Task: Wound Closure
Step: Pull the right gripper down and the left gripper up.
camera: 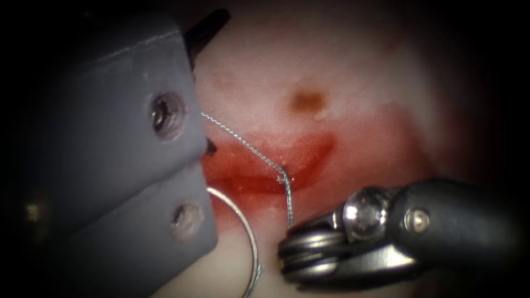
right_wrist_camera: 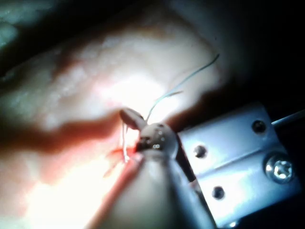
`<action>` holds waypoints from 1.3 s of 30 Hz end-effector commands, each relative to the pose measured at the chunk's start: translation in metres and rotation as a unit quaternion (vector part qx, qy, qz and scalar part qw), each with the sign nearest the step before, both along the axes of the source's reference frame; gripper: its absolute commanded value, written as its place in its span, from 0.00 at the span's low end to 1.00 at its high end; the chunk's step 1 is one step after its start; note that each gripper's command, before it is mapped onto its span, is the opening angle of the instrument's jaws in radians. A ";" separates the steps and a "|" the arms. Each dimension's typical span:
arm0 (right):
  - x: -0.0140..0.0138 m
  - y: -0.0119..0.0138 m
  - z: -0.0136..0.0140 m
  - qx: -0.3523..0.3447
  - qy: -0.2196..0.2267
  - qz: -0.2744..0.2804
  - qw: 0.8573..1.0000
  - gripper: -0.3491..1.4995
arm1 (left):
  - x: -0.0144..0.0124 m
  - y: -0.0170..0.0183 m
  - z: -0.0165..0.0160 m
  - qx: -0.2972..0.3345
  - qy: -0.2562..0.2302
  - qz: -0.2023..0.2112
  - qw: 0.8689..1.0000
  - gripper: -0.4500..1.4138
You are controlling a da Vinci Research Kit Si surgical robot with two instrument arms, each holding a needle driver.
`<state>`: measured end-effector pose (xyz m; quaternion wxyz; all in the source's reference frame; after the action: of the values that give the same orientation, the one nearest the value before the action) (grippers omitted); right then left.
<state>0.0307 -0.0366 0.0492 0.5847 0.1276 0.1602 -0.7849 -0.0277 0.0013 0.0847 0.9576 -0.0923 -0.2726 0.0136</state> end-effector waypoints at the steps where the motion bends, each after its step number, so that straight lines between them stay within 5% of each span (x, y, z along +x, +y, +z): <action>1: 0.0012 0.0007 -0.0005 -0.002 0.003 0.001 1.000 0.00 | -0.0002 0.0010 -0.0002 -0.002 -0.003 0.004 1.000 0.59; 2: 0.0012 0.0007 -0.0005 -0.002 0.003 0.001 1.000 0.00 | -0.0002 0.0010 -0.0002 -0.002 -0.003 0.004 1.000 0.59; 4: 0.0012 0.0007 -0.0005 -0.002 0.003 0.001 1.000 0.00 | 0.0000 0.0008 0.0002 0.005 -0.013 0.012 1.000 0.32; 5: 0.0012 0.0007 -0.0005 -0.003 0.003 0.001 1.000 0.00 | 0.0001 0.0008 0.0003 0.005 -0.014 0.018 1.000 0.31; 6: 0.0012 0.0007 -0.0005 -0.003 0.003 0.001 1.000 0.00 | 0.0001 0.0006 0.0006 0.001 -0.011 0.031 0.999 0.42; 14: 0.0012 0.0007 -0.0005 -0.003 0.003 0.001 1.000 0.00 | 0.0004 0.0004 0.0020 0.016 -0.017 0.066 0.998 0.56; 22: 0.0012 0.0007 -0.0004 -0.004 0.002 0.003 1.000 0.00 | 0.0008 0.0004 0.0007 0.078 -0.016 0.001 0.997 0.61; 30: 0.0012 0.0006 -0.0005 -0.003 0.002 0.003 1.000 0.00 | -0.0001 -0.0003 0.0020 0.069 -0.002 0.021 0.997 0.42; 32: 0.0013 0.0006 -0.0005 -0.004 0.002 0.004 1.000 0.00 | 0.0000 -0.0002 0.0024 0.065 0.000 0.029 0.997 0.29; 34: 0.0013 0.0006 -0.0005 -0.003 0.002 0.004 1.000 0.00 | 0.0003 -0.0001 0.0025 0.062 0.004 0.035 0.997 0.00; 39: 0.0013 0.0006 -0.0005 -0.003 0.002 0.004 1.000 0.00 | 0.0005 0.0006 0.0014 0.061 -0.007 0.058 0.996 0.00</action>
<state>0.0309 -0.0367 0.0491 0.5880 0.1265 0.1578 -0.7832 -0.0270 0.0010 0.0860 0.9566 -0.0147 -0.2863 0.0529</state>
